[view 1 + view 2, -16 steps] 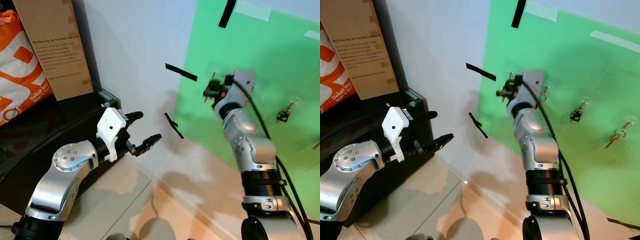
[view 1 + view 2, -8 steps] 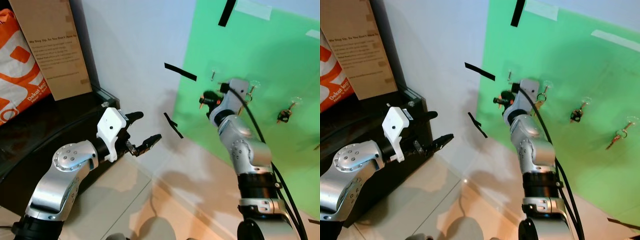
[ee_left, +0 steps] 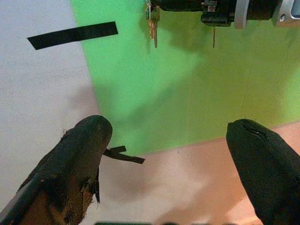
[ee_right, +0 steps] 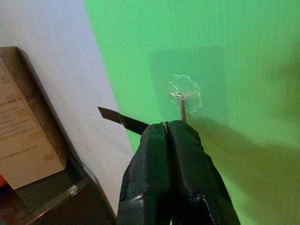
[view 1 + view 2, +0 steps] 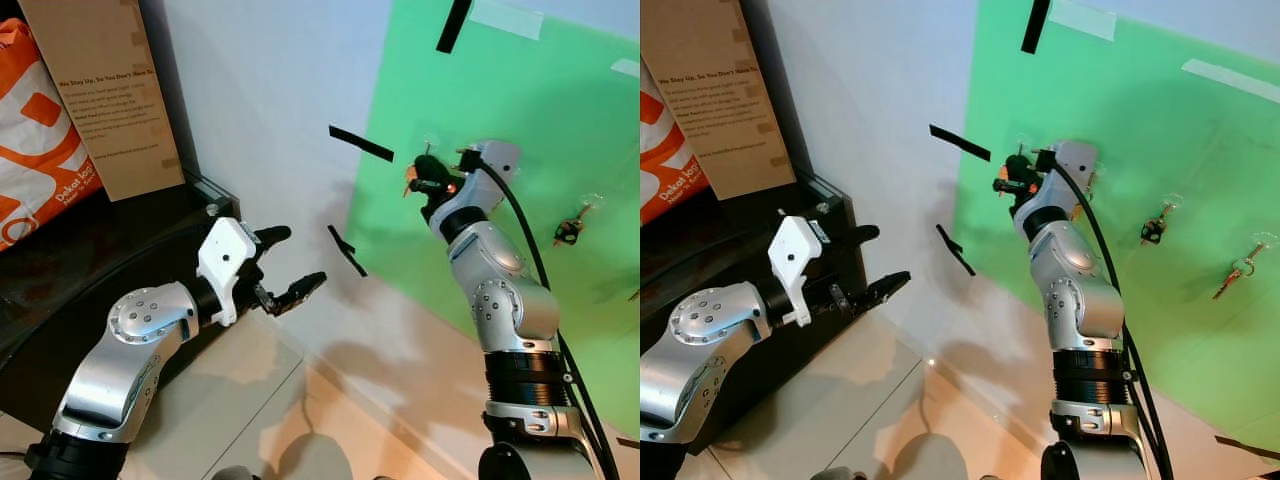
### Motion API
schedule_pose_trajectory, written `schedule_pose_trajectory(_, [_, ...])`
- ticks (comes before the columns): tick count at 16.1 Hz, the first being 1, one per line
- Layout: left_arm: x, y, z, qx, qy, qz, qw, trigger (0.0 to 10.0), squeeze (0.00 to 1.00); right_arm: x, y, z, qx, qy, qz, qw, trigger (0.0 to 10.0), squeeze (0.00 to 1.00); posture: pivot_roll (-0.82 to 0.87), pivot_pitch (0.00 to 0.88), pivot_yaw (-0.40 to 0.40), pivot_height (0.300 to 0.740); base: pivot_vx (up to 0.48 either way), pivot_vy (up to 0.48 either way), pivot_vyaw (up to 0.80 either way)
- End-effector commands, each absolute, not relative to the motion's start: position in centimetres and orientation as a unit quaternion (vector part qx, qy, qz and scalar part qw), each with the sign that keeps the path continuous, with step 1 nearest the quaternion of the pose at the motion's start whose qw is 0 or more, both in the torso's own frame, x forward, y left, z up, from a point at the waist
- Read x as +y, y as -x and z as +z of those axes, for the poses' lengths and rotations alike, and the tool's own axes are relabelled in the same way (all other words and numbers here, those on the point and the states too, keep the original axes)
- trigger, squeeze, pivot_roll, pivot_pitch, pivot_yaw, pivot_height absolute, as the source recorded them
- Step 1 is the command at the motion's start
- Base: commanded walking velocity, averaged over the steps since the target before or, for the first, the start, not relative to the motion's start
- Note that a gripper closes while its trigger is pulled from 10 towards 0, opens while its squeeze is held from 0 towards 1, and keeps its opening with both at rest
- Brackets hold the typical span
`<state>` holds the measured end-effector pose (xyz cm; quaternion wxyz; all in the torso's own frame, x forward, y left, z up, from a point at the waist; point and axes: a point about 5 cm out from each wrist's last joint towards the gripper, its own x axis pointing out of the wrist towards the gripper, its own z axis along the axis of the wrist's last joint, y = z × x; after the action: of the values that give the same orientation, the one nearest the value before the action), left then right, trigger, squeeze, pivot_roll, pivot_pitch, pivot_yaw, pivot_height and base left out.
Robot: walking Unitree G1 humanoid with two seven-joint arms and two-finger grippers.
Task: Hang keys on a hook
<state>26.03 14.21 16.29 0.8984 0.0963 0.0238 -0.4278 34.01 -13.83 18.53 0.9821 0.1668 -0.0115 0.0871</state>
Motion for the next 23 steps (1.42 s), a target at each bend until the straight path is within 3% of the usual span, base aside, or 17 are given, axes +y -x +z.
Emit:
schedule_pose_trajectory(1, [14.0,-26.1,16.7,0.016,-0.100,-0.436,0.894,10.0,0.00,-14.3,-34.3,19.3,-0.032,-0.172,0.075,0.982,10.0,0.00,0.06,0.000,-0.047,0.740,0.000,0.000,0.00])
schedule_pose_trajectory(8, [14.0,-26.1,16.8,0.015,-0.100,-0.433,0.896,10.0,0.00,-15.8,-34.9,18.9,-0.021,-0.167,0.003,0.986,10.0,0.00,0.06,0.000,-0.049,0.740,0.000,0.000,0.00])
schedule_pose_trajectory(10, [13.9,-26.2,16.8,0.016,-0.100,-0.434,0.895,10.0,0.00,-16.9,-35.0,18.3,-0.007,-0.203,-0.027,0.979,10.0,0.00,0.06,0.000,-0.046,0.740,0.000,0.000,0.00])
schedule_pose_trajectory(17, [13.9,-26.2,16.8,0.018,-0.101,-0.436,0.894,10.0,0.00,-15.2,-34.1,15.8,0.070,-0.184,0.038,0.980,10.0,0.00,0.06,0.000,-0.043,0.740,0.000,0.000,0.00])
schedule_pose_trajectory(23, [13.9,-26.2,16.8,0.019,-0.102,-0.437,0.894,10.0,0.00,-15.4,-34.2,18.6,-0.012,-0.216,0.064,0.974,10.0,0.00,0.05,0.000,-0.040,0.740,0.000,0.000,0.00])
